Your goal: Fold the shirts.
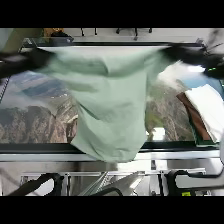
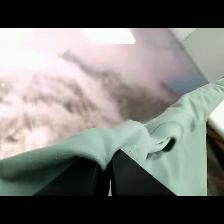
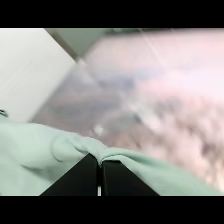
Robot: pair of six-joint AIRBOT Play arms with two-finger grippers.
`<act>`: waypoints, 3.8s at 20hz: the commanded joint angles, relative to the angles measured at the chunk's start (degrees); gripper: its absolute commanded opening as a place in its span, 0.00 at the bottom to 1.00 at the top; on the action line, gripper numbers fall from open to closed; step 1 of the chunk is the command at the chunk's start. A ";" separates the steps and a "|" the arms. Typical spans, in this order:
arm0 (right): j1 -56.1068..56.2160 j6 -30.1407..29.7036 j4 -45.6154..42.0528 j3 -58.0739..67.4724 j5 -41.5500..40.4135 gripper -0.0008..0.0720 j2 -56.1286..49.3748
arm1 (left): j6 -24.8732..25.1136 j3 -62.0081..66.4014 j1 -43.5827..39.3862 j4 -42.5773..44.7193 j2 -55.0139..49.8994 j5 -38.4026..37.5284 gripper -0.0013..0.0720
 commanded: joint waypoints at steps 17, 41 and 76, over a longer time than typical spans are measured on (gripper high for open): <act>-3.50 0.33 -15.93 2.91 -4.52 0.75 -19.30 | -13.27 21.51 8.55 6.27 -27.41 -37.40 0.73; -0.57 1.05 -20.44 13.49 -15.96 0.73 -29.16 | -10.14 -51.80 8.28 28.20 17.27 -2.54 0.73; 9.84 29.73 -29.92 -43.32 -0.26 0.04 13.16 | -9.90 30.69 9.27 32.79 -38.18 -8.50 0.04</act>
